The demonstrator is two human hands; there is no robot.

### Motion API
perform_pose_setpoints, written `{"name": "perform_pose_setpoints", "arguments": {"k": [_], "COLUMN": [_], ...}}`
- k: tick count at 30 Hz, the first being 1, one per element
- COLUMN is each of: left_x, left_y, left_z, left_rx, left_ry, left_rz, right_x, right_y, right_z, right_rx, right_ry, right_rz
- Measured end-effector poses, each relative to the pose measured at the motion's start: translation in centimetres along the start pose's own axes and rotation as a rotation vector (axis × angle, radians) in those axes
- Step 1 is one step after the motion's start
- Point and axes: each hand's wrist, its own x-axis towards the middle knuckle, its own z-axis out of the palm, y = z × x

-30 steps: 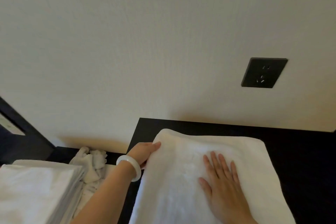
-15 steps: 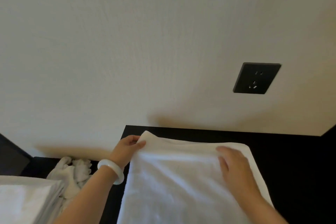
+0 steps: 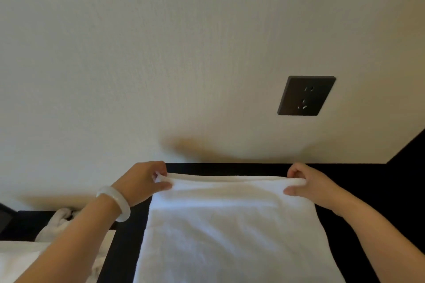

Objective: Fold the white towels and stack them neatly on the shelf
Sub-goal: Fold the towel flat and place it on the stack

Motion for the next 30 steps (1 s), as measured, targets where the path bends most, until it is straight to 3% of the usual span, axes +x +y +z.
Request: {"name": "perform_pose_setpoints", "arguments": {"k": [3, 6, 10, 12, 14, 17, 19, 22, 27, 30], "left_x": [0.7, 1.8, 2.7, 2.5, 1.9, 0.5, 0.0, -0.2, -0.7, -0.6], "left_y": [0.2, 0.5, 1.2, 1.9, 3.0, 5.9, 7.1, 5.1, 1.2, 3.9], "left_z": [-0.7, 0.5, 3.2, 4.6, 6.7, 10.3, 12.2, 13.4, 11.6, 11.5], "left_rx": [0.034, -0.030, -0.196, -0.127, -0.025, 0.133, 0.236, 0.360, 0.382, 0.324], "left_ry": [0.087, 0.203, 0.242, 0.274, 0.338, 0.295, 0.081, 0.018, 0.028, 0.027], "left_rz": [0.009, -0.143, -0.299, -0.281, -0.128, 0.173, 0.136, 0.000, -0.161, -0.188], "right_x": [0.3, 1.6, 2.6, 2.5, 2.2, 1.1, 0.9, 1.6, 2.4, 1.5], "right_y": [0.1, 0.8, 1.5, 1.5, 1.1, -1.0, -1.4, 0.2, 4.2, 1.9], "right_z": [-0.5, 0.5, 2.8, 3.8, 5.4, 9.8, 12.8, 12.8, 7.8, 8.6], "right_rx": [0.155, 0.225, 0.200, -0.061, -0.366, -0.447, -0.548, -0.685, -0.660, -0.695], "right_ry": [0.129, 0.310, 0.379, 0.525, 0.682, 0.566, 0.305, 0.130, 0.227, 0.325], "right_rz": [-0.010, 0.010, 0.061, 0.020, -0.181, -0.594, -0.638, -0.485, -0.112, -0.135]}}
